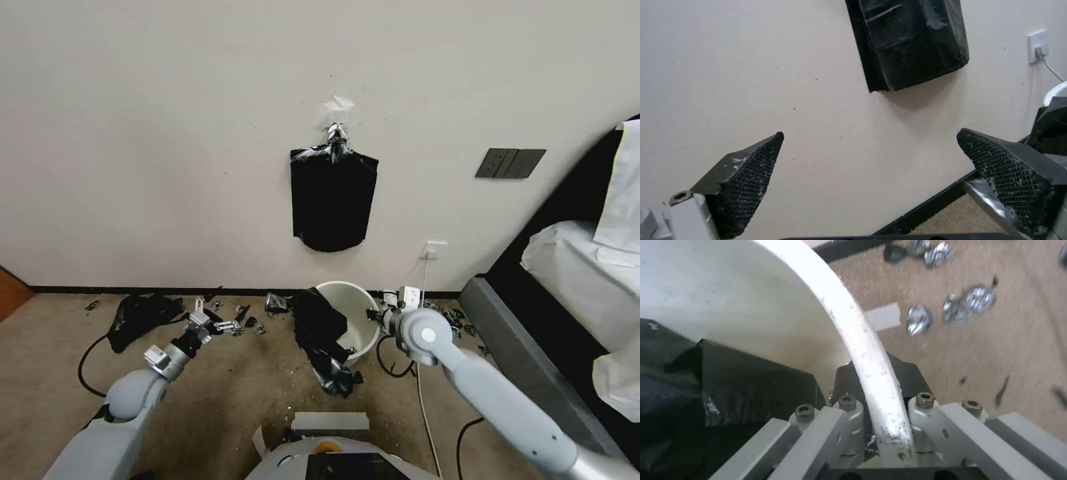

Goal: Place a trash bag onto the trash bin.

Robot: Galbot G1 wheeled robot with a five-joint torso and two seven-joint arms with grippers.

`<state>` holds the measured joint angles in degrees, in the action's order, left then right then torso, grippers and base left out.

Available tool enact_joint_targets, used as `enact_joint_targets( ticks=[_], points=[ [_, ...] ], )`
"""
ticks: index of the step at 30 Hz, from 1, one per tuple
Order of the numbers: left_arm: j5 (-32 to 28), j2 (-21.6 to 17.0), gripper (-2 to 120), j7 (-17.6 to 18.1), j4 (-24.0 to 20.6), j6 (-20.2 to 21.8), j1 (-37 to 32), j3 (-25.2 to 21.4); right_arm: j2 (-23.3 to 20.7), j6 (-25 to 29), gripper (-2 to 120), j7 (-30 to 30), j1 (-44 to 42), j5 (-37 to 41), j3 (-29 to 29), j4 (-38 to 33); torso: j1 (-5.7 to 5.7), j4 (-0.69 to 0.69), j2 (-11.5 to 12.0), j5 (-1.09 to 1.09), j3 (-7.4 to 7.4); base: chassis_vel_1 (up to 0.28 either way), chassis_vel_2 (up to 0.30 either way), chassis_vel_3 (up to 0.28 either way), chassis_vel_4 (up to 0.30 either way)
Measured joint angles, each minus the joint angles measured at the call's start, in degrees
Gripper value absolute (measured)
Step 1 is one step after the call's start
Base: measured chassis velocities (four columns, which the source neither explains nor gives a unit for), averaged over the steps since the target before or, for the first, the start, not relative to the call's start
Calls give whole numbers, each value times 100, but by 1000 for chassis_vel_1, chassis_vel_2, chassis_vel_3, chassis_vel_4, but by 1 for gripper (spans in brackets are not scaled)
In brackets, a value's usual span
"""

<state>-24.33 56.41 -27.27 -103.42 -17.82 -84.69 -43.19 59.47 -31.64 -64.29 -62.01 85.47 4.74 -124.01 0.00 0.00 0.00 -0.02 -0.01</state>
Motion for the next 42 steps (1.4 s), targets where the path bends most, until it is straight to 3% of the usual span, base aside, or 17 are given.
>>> enact_joint_targets(
  ticks=[6,11,35,38,42],
  points=[
    [16,76,100,-2,-47,3,-56,-52,537,69,8,-183,-85,-221,-85,40,0,1,0,0,0,0,0,0,0],
    [18,76,100,-4,-70,6,-84,-94,728,135,7,-224,-207,-617,-263,154,0,1,0,1,0,0,0,0,0],
    [33,67,100,-19,-49,3,-127,-83,912,159,7,-140,-514,-1410,-573,510,0,0,0,1,1,0,0,0,0],
    [39,77,100,-22,-50,-1,-145,-81,903,159,10,-123,-544,-1458,-586,509,0,0,0,2,1,0,0,0,0],
    [51,86,100,-26,-65,-5,-159,-62,883,158,28,-93,-569,-1525,-612,529,0,0,0,1,0,0,0,0,0]
  ],
)
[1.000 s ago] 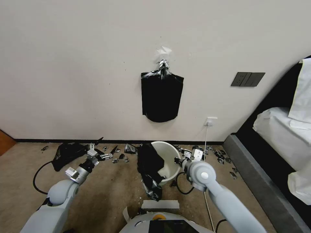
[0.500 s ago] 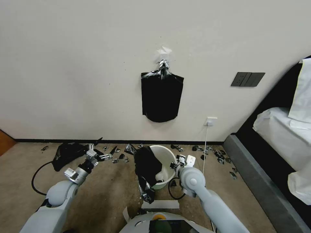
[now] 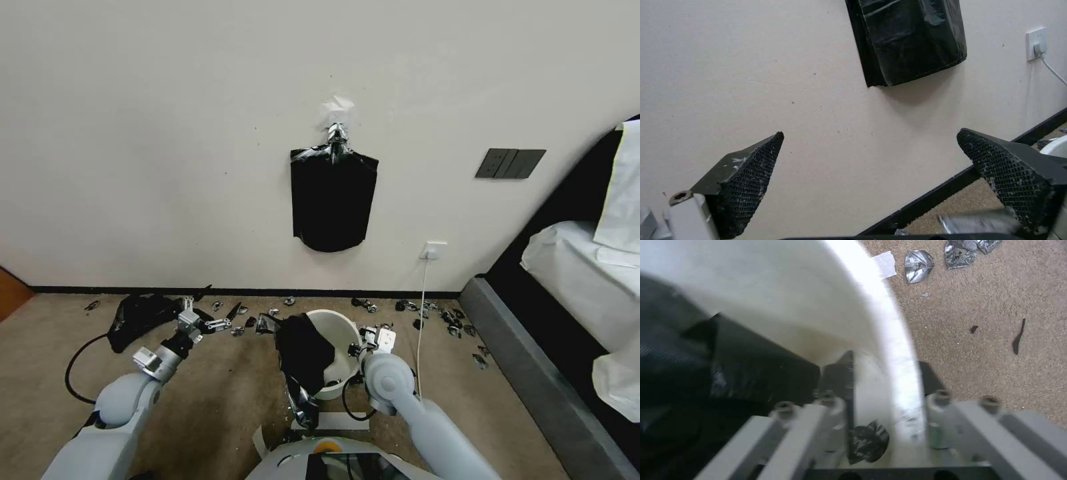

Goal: Place a trash bag onto the trash bin.

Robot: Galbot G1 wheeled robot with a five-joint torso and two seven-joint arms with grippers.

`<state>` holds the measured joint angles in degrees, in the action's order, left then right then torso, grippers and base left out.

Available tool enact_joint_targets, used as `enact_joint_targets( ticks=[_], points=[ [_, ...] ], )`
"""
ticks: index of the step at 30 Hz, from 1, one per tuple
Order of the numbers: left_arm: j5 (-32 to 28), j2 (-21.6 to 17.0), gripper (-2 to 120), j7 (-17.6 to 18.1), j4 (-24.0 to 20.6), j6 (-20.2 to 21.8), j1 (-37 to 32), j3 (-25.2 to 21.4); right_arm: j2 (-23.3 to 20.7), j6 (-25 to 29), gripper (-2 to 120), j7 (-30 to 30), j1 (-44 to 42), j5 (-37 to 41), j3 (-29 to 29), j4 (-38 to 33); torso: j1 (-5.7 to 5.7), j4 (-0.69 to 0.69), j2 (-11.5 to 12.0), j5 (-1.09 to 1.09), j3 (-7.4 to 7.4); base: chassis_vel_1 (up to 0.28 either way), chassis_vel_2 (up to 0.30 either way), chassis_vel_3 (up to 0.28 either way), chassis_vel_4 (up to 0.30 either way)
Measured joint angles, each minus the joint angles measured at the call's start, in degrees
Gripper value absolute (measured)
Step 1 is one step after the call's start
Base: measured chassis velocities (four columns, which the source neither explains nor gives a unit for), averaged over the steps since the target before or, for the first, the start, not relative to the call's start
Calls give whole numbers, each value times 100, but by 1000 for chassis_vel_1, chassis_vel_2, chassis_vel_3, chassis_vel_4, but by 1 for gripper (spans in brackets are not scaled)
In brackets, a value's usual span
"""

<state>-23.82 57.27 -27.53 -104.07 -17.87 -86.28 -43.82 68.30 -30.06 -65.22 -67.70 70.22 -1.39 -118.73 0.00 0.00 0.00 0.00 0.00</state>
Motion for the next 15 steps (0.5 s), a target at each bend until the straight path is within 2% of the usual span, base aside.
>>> enact_joint_targets(
  ticks=[1,3,4,7,8,11,12,15],
  points=[
    [0,0,100,0,0,0,0,0,0,0,28,0,0,0,0,0,0,0,0,0,0,0,0,0,0],
    [3,0,100,-1,-16,-1,-19,1,-19,-2,38,8,-6,-39,-6,2,0,1,0,1,0,0,0,0,0],
    [3,0,100,-1,-16,-1,-19,1,-19,-2,38,8,-6,-39,-6,2,0,1,0,1,0,0,0,0,0],
    [5,-2,100,-2,-44,-4,-43,-1,-120,-7,52,19,-31,-108,5,-57,0,0,0,1,0,0,0,0,0],
    [5,-2,100,-2,-44,-4,-43,-1,-120,-7,52,19,-31,-108,5,-57,0,0,0,1,0,0,0,0,0],
    [25,33,100,-6,-55,-6,-47,13,-282,-15,68,54,-70,-180,26,-139,0,0,0,1,0,0,0,0,0],
    [25,33,100,-6,-55,-6,-47,13,-282,-15,68,54,-70,-180,26,-139,0,0,0,1,0,0,0,0,0],
    [89,88,100,-9,-66,-11,-69,36,-414,-29,81,132,-150,-451,43,-186,0,1,0,1,0,0,0,0,0]
  ],
)
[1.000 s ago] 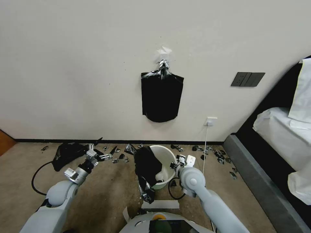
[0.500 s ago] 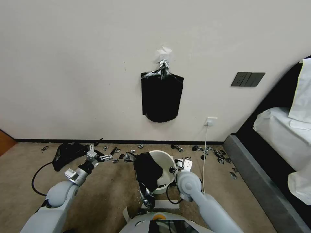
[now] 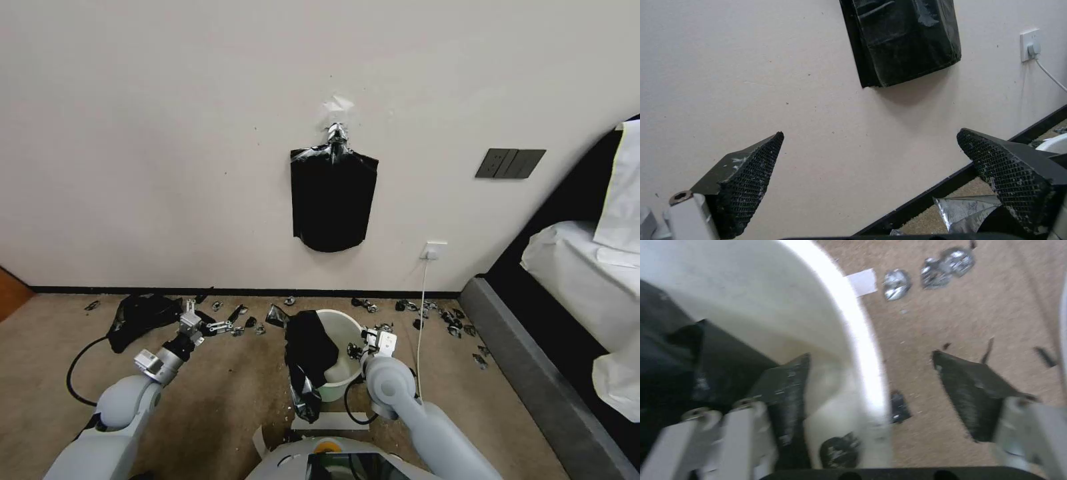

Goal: Place a trash bag onto the trash bin.

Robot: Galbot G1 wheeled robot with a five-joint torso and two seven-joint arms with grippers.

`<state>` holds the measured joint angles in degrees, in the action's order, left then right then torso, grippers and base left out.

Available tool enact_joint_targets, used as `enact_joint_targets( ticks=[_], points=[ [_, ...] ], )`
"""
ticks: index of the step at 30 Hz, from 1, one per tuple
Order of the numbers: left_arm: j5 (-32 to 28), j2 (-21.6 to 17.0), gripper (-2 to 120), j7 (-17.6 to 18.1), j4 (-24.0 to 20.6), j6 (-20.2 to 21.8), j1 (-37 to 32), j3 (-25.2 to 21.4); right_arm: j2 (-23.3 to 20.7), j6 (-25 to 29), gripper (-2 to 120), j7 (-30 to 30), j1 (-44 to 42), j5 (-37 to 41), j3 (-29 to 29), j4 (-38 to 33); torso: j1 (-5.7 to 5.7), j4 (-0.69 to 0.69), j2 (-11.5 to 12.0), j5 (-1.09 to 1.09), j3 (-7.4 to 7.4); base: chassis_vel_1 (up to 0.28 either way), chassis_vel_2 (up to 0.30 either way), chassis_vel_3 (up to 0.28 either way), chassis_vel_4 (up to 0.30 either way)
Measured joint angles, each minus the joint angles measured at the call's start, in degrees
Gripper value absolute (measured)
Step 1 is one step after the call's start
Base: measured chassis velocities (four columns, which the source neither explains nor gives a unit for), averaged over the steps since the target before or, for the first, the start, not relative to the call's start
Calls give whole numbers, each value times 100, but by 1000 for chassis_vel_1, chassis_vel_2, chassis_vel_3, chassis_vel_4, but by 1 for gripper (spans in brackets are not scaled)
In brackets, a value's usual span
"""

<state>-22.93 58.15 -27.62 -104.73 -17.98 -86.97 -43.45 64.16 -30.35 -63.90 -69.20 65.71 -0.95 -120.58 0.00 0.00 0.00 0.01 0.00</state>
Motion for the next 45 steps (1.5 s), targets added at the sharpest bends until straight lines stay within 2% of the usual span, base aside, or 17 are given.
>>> enact_joint_targets(
  ticks=[1,3,4,5,8,9,11,17,20,22,24,26,28,29,32,40,45],
  points=[
    [0,0,100,0,0,0,0,0,0,0,81,0,0,0,0,0,0,0,0,0,0,0,0,0,0],
    [10,11,100,0,-4,-1,-24,14,-175,-11,90,279,-85,-610,34,-29,0,0,0,1,0,0,0,0,0],
    [-21,14,100,-1,-5,-1,-38,54,-402,67,96,702,-118,-1183,74,-97,0,-1,0,1,0,0,0,0,0],
    [-21,14,100,-1,-5,-1,-38,54,-402,67,96,702,-118,-1183,74,-97,0,-1,0,1,0,0,0,0,0],
    [-133,75,100,4,15,41,-78,204,-1006,347,100,1713,8,-1839,99,-539,0,0,0,1,0,0,0,0,0],
    [-133,75,100,4,15,41,-78,204,-1006,347,100,1713,8,-1839,99,-539,0,0,0,1,0,0,0,0,0],
    [-197,106,100,18,74,71,-115,346,-1394,377,100,2245,145,-2036,88,-956,0,0,0,0,0,0,0,0,0],
    [-233,221,100,31,138,141,-186,561,-1906,144,100,2830,355,-2063,0,-1658,0,0,0,1,0,0,0,0,0],
    [-240,262,100,36,163,172,-227,657,-2119,-62,100,3068,457,-1716,-172,-1942,0,-1,0,0,0,0,0,0,0],
    [-239,339,100,38,179,192,-251,684,-2221,-375,100,3154,681,-867,-377,-2135,0,-2,0,0,0,0,0,0,0],
    [-218,412,100,39,183,199,-326,690,-2181,-634,100,3170,1002,-65,-618,-2174,0,-1,0,0,0,0,0,0,0],
    [-193,449,100,39,183,199,-372,689,-2108,-773,100,3108,1196,293,-746,-2153,0,0,0,0,0,0,0,0,0],
    [-142,536,100,39,181,199,-460,665,-1824,-943,100,2726,1695,938,-1146,-1948,0,1,0,-2,0,0,0,0,0],
    [-142,536,100,39,181,199,-460,665,-1824,-943,100,2726,1695,938,-1146,-1948,0,1,0,-2,0,0,0,0,0],
    [-103,629,100,38,171,194,-560,616,-1285,-977,100,2110,2339,1628,-1778,-1485,0,2,0,-2,0,0,0,0,0],
    [-77,737,100,36,136,166,-639,555,-679,-973,100,1262,2949,1861,-2575,-687,0,-1,0,-1,0,0,0,0,0],
    [-77,754,100,35,135,124,-626,556,-571,-968,98,1094,3053,1787,-2702,-476,0,0,0,-2,0,0,0,0,0]
  ],
)
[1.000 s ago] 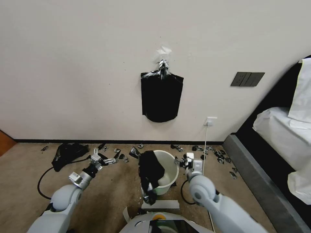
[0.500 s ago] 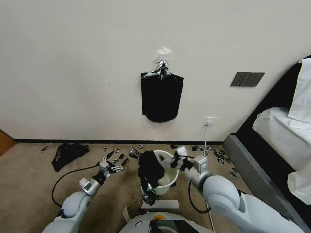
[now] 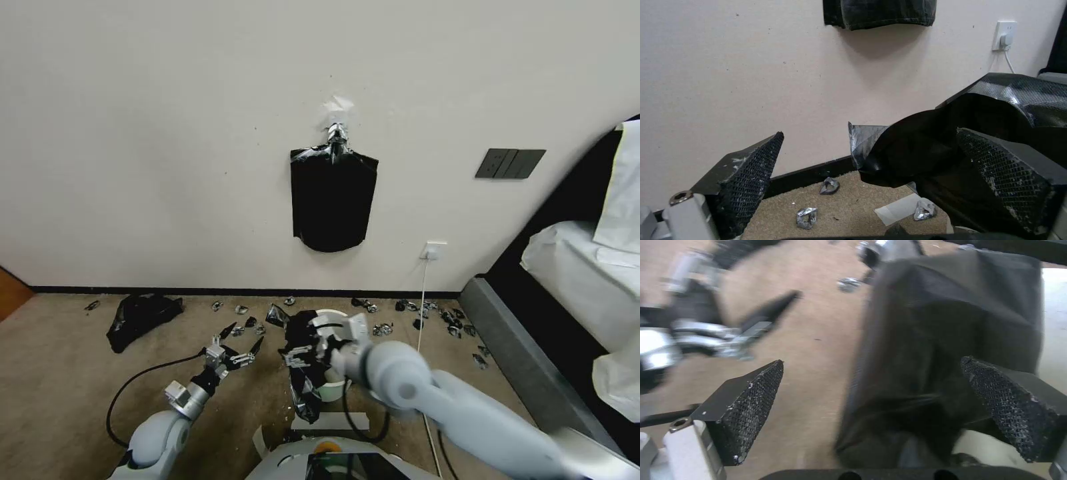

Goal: Place a trash bag onto the trash bin.

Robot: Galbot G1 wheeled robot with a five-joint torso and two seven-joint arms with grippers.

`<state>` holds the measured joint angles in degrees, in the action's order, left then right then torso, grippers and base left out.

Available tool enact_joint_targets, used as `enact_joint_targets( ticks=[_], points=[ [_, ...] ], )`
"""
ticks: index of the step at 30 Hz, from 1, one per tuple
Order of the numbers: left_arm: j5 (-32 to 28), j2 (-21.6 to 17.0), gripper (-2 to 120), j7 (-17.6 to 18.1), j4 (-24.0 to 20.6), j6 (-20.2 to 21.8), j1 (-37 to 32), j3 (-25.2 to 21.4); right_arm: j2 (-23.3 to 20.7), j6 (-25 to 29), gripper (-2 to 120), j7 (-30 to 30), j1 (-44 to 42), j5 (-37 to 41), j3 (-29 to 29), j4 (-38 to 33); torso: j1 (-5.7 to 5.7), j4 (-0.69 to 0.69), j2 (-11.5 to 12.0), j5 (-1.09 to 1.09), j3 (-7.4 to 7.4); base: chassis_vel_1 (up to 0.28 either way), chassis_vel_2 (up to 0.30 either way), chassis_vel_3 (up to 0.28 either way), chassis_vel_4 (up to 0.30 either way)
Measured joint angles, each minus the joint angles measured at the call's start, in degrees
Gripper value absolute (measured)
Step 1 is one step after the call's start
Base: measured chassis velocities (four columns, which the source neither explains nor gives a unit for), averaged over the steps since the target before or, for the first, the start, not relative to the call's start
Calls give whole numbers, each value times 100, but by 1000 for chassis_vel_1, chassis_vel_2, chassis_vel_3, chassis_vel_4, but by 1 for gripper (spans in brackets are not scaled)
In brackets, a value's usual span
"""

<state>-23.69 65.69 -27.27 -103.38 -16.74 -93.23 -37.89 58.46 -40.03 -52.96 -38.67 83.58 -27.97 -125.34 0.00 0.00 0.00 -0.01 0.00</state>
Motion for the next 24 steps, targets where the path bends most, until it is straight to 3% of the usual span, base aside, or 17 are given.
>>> enact_joint_targets(
  ticks=[4,5,13,19,24],
  points=[
    [0,4,100,-1,-3,-42,5,18,42,4,92,-120,34,-109,-75,123,0,0,0,0,0,0,0,0,0],
    [0,12,100,-2,-4,-45,13,21,48,6,83,-144,34,-182,-110,178,0,0,0,0,0,0,0,0,0],
    [0,19,100,-4,-11,-50,20,32,145,10,55,-224,21,-276,-265,255,0,0,0,0,0,0,0,0,0],
    [5,31,100,-11,-34,-51,-6,91,213,13,49,-269,46,-367,-349,350,0,0,0,0,0,0,0,0,0],
    [2,47,100,-13,-52,-51,-45,158,190,15,35,-270,50,-438,-367,367,0,0,0,0,0,0,0,0,0]
  ],
)
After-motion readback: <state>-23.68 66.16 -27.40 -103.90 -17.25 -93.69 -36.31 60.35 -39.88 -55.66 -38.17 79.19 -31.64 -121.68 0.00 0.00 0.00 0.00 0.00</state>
